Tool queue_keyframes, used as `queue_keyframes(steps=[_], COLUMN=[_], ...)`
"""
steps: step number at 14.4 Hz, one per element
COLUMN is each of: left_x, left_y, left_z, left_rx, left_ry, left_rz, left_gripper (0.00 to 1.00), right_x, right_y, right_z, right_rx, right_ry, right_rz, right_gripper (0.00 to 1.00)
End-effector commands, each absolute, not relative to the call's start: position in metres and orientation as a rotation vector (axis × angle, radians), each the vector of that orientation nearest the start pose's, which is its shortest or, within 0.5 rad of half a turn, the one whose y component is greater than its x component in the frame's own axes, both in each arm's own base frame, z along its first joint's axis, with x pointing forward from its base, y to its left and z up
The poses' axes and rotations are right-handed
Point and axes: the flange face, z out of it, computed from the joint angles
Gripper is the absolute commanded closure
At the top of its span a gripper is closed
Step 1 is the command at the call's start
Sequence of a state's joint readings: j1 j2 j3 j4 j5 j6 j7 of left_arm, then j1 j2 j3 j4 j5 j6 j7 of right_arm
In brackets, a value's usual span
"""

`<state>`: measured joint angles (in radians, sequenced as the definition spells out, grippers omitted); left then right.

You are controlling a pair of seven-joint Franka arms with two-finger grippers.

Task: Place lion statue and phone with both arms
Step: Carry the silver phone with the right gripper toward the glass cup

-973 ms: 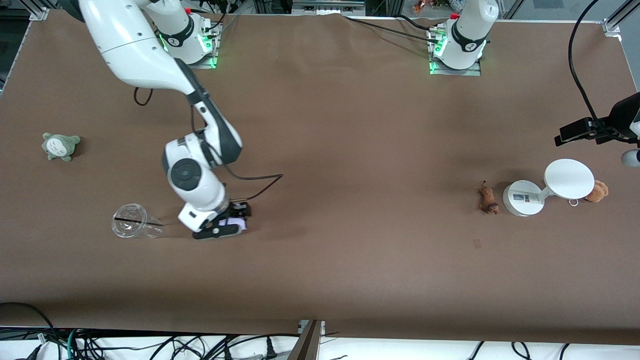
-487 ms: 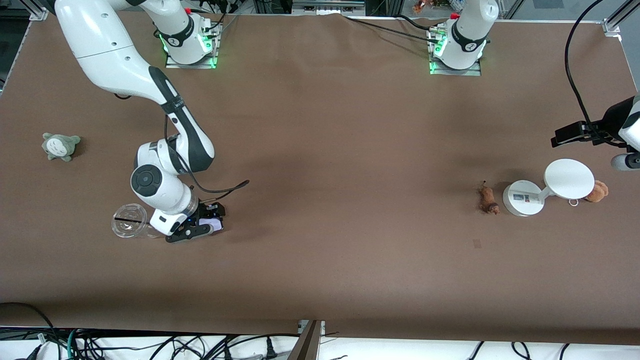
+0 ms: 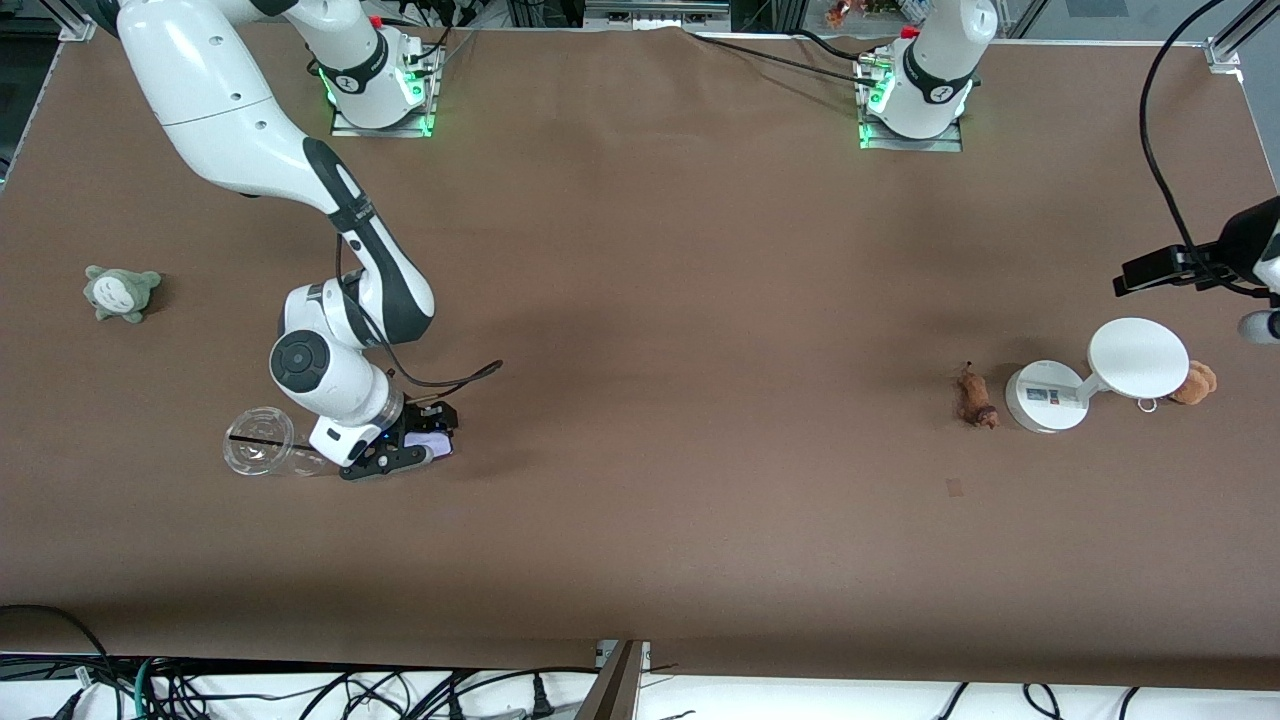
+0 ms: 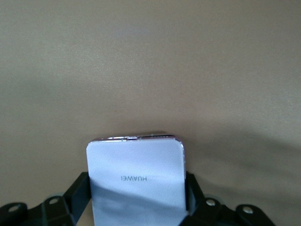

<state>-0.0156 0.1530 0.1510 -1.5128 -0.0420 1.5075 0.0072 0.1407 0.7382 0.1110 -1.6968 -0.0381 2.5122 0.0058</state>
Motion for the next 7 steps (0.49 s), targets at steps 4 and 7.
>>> queue_keyframes(steps=[4, 7], left_x=[0.5872, 0.5869], left_y=[0.0689, 0.0697], left_z=[0.5608, 0.5607], left_rx=[-3.154, -3.154], left_ry=[-0.19, -0.19], left_rz=[0.236, 0.238], left_gripper=[0.0, 0.0], right_x=[0.6639, 0.66], right_y=[0.1547, 0.1533], right_z=[0.1966, 0.1931], right_rx=[-3.05, -3.056], right_ry=[-0.364, -0.348], right_rz=[-0.148, -0.127], right_gripper=[0.1, 0.09])
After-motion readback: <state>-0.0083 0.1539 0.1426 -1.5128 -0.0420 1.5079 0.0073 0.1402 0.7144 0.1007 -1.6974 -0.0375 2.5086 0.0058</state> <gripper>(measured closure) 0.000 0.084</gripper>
